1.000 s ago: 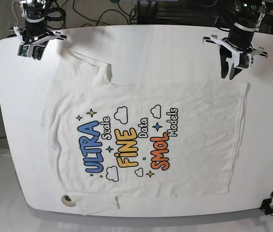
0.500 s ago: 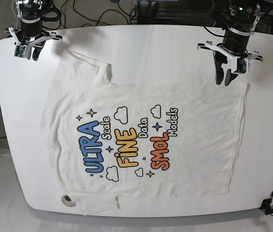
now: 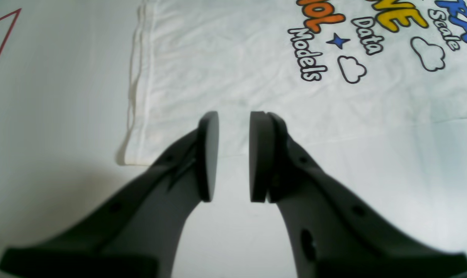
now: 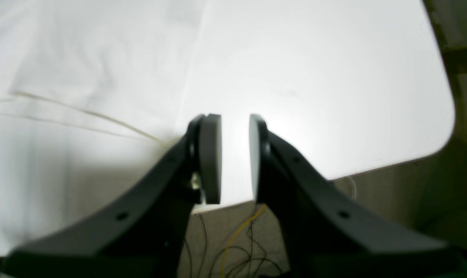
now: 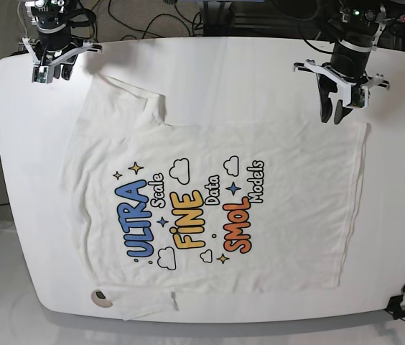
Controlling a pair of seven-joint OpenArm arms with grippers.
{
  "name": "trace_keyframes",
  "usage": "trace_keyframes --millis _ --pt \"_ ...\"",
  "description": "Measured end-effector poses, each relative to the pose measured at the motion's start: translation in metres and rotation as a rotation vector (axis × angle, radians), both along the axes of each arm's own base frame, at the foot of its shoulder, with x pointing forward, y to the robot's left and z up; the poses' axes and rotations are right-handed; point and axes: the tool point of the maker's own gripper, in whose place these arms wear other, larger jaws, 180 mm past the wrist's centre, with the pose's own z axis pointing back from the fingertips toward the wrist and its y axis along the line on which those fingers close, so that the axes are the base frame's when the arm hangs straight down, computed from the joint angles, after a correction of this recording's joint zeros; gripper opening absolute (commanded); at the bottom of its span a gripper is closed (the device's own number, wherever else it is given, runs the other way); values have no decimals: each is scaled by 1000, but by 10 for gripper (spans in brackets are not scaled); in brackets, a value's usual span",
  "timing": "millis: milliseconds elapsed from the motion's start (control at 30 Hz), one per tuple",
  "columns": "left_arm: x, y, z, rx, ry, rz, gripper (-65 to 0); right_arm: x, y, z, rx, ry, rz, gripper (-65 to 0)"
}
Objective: Fold the T-shirt properly
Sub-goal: 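Lower the right gripper onto the shirt shoulder beside the sleeve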
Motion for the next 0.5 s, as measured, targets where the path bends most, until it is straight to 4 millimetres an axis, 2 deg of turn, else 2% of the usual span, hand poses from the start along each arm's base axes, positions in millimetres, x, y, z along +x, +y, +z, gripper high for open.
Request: trace_keyframes --millis 100,300,333,500 --pt "0 0 0 0 -2 0 -526 11 9 1 20 -20 27 -546" --pt "0 1 -2 2 5 0 -528 50 29 14 107 -126 68 -540" --pt "-1 0 -2 1 6 1 -529 56 34 16 137 -146 71 -529" --pt "0 -1 -1 -2 3 -2 -525 53 31 17 130 -144 83 -418"
